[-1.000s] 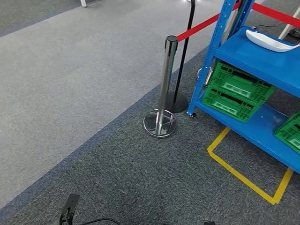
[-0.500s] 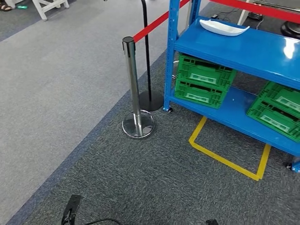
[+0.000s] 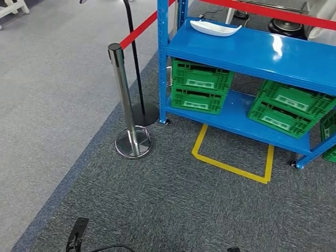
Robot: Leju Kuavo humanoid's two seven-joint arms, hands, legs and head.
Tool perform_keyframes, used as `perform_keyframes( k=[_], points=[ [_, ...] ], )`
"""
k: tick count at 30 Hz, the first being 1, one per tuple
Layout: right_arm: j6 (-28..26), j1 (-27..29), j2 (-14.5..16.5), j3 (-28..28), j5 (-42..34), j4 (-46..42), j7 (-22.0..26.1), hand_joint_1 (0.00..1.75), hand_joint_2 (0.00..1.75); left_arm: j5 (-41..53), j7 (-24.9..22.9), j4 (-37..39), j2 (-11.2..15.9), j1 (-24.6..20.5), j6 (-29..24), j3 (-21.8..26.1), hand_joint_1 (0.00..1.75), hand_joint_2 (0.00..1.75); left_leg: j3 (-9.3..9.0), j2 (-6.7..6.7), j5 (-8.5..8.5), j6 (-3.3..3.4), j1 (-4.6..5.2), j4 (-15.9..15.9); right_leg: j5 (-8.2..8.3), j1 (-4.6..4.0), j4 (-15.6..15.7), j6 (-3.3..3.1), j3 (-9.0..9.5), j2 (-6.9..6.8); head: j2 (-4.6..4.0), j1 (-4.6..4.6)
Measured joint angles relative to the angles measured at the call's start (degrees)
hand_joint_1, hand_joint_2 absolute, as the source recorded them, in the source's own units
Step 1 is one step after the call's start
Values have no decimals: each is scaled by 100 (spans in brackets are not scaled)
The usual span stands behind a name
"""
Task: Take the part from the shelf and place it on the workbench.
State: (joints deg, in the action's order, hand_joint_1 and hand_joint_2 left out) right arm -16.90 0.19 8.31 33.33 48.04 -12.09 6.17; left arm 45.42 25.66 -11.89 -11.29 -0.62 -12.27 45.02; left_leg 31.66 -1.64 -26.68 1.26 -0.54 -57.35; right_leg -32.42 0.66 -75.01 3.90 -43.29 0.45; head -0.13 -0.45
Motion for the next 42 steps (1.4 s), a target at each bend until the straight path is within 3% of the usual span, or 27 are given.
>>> perform_keyframes(
  k=[1,3,5,6,8,9,11,13,15,16,17,19,20,21,23,25,27,29,30,31,32,34,36,40,42],
  points=[
    [0,7,0,1,1,0,-1,0,0,0,7,0,0,-2,3,1,0,0,-18,-70,-13,-8,0,-1,97,1,91,5,68,-15,0,1],
    [0,12,-1,2,2,0,-1,0,0,0,13,0,-1,-4,4,4,0,0,-83,-197,-56,-45,3,-2,455,-5,831,-4,498,-183,1,4],
    [1,-5,-1,2,2,0,0,0,0,0,14,0,-2,-4,5,5,0,0,-142,-306,-107,-108,36,-13,669,-24,1451,-57,871,-367,1,1],
    [1,-11,-1,2,2,0,0,0,0,0,15,0,-2,-8,5,5,0,0,-160,-350,-118,-137,51,-14,687,-37,1557,-91,932,-399,0,-1],
    [0,-6,-1,2,1,0,0,0,0,0,16,-1,-2,-19,5,7,0,0,-187,-436,-123,-188,50,4,698,-52,1564,-169,921,-280,1,-2],
    [0,4,-1,2,1,0,0,0,0,0,19,-1,-1,-28,6,8,0,0,-193,-410,-148,-222,36,-4,706,-47,1577,-205,916,-222,1,-2],
    [0,2,-1,3,3,0,1,0,0,1,36,-1,1,-40,11,11,0,0,-76,-185,-354,-283,15,-285,725,-15,1604,-277,919,-104,0,-22],
    [0,-17,-1,3,6,0,5,0,0,2,55,0,2,-29,24,10,0,0,267,59,-706,-312,2,-999,730,3,1609,-322,916,27,0,-48],
    [-1,-19,-1,3,9,0,10,0,0,4,67,0,4,-7,36,10,0,0,582,108,-857,-319,-2,-1577,730,4,1609,-336,916,176,1,-54],
    [-2,-13,-1,4,10,0,11,0,0,6,76,0,9,-3,38,10,0,0,619,114,-764,-316,-4,-1588,730,6,1608,-335,920,247,1,-52],
    [-3,-7,-1,5,11,0,11,0,0,9,86,0,16,-5,40,11,0,0,555,120,-566,-311,-8,-1383,730,10,1608,-331,928,310,1,-54],
    [-5,-2,-1,7,29,0,8,0,0,16,113,0,26,-20,49,11,0,0,255,173,-131,-307,-22,-636,724,9,1595,-290,937,407,1,-62],
    [-6,-4,-1,6,48,0,5,0,0,20,128,0,27,-35,62,11,0,0,132,211,-16,-294,-28,-329,720,2,1585,-257,930,438,1,-68],
    [-7,-3,-1,6,69,0,3,0,0,23,145,0,26,-47,77,10,0,0,66,246,23,-277,-29,-145,721,-6,1585,-220,919,458,1,-72],
    [-8,8,-1,4,94,1,-3,0,0,31,173,1,22,-55,115,11,0,0,60,265,14,-204,-23,-67,740,-6,1614,-151,900,475,1,-75],
    [-5,27,-1,4,97,2,-6,0,0,45,199,1,22,-48,143,15,0,0,61,243,42,-120,-30,-45,685,-2,1542,-91,846,346,1,-56],
    [4,17,-1,4,101,2,-7,0,0,67,229,0,34,-40,167,21,0,0,58,206,55,-56,-33,-32,408,-8,1067,-54,616,124,1,-11],
    [13,-5,0,2,104,2,-3,0,0,83,249,1,47,-22,191,26,0,0,58,159,50,-31,-16,-33,62,-8,303,-38,260,21,1,13],
    [14,-6,0,2,104,2,-1,0,0,85,253,2,49,-15,201,27,0,0,57,139,47,-28,-9,-34,-4,-9,54,-36,144,9,1,13],
    [14,-3,0,1,105,2,2,0,0,85,255,2,51,-13,207,27,0,0,52,127,45,-28,-5,-35,35,-9,6,-39,127,5,1,14],
    [14,-1,0,2,105,2,2,0,0,85,256,2,52,-13,211,27,0,0,44,121,40,-33,-4,-35,176,-9,190,-47,226,1,1,13],
    [14,-9,-1,2,105,2,3,0,0,85,257,2,57,-14,226,31,0,0,19,117,22,-61,3,-40,515,-13,952,-66,636,-44,0,15],
    [16,-33,-1,2,108,2,3,0,0,87,258,2,62,-12,258,33,0,0,11,115,7,-113,29,-53,647,-22,1477,-101,928,-79,1,9],
    [22,-22,-2,3,110,2,-1,0,0,90,258,2,76,-14,305,34,0,0,27,111,-24,-234,20,-74,669,-31,1579,-232,969,-51,1,-8],
    [22,-28,-3,6,111,2,-1,0,0,92,260,3,81,-16,313,34,0,0,203,122,-280,-290,10,-464,684,-9,1599,-303,972,-35,2,-32]
  ],
)
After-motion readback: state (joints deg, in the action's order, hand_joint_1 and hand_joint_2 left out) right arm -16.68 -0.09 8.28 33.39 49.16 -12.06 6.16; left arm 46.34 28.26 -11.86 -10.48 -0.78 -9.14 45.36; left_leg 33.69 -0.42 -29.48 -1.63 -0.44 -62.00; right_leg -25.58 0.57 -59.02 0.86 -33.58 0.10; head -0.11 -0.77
